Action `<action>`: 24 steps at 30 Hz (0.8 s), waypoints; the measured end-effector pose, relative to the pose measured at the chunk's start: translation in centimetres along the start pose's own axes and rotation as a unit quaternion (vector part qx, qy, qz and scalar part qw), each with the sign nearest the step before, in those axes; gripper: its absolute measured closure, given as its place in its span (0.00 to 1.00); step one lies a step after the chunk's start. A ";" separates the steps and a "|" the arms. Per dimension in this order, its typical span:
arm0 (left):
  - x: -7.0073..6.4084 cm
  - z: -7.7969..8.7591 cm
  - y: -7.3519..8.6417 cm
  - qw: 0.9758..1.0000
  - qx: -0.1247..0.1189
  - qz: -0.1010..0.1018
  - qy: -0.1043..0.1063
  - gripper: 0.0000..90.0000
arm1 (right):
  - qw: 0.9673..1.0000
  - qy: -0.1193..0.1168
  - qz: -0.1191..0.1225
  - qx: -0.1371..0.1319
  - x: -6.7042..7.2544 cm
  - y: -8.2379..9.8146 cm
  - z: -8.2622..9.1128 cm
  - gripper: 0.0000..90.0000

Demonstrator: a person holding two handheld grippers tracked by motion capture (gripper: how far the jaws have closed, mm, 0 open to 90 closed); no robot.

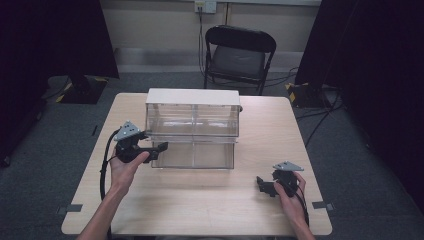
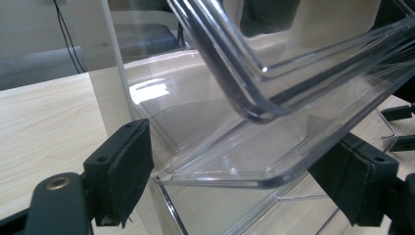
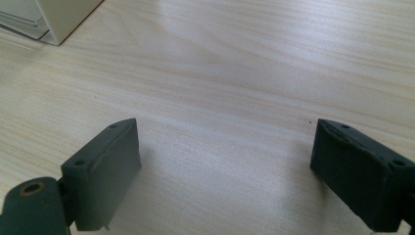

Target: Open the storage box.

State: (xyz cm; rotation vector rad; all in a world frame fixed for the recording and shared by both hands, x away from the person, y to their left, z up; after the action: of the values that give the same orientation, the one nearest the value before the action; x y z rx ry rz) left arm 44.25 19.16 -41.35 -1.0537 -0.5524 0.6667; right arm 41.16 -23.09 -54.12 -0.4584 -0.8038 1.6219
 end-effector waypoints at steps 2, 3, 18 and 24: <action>0.0 0.0 0.0 1.000 0.000 0.000 0.000 0.20 | 1.000 0.000 0.000 0.000 0.0 0.0 0.0 0.12; 0.0 0.0 0.0 1.000 0.000 0.000 0.000 0.20 | 1.000 0.000 0.000 0.000 0.0 0.0 0.0 0.12; 0.0 0.0 0.0 1.000 0.000 -0.003 0.001 0.20 | 1.000 0.000 0.000 0.000 0.0 0.0 0.0 0.12; 0.1 0.0 0.0 1.000 0.000 -0.005 0.002 0.20 | 1.000 0.000 0.000 0.000 0.0 0.0 0.0 0.12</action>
State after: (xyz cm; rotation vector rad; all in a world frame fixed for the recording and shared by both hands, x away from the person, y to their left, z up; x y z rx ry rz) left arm 44.28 19.20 -41.35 -1.0511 -0.5527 0.6558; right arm 41.16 -23.09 -54.12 -0.4583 -0.8039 1.6220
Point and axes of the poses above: each handheld gripper's, and its own axes: z roughly backward along the jaws, y roughly out of its underside, x roughly to its left, the point moved 6 cm from there along -z, roughly forward along the jaws, and after that the axes turned 12 degrees about -z, right-handed, at the moved point
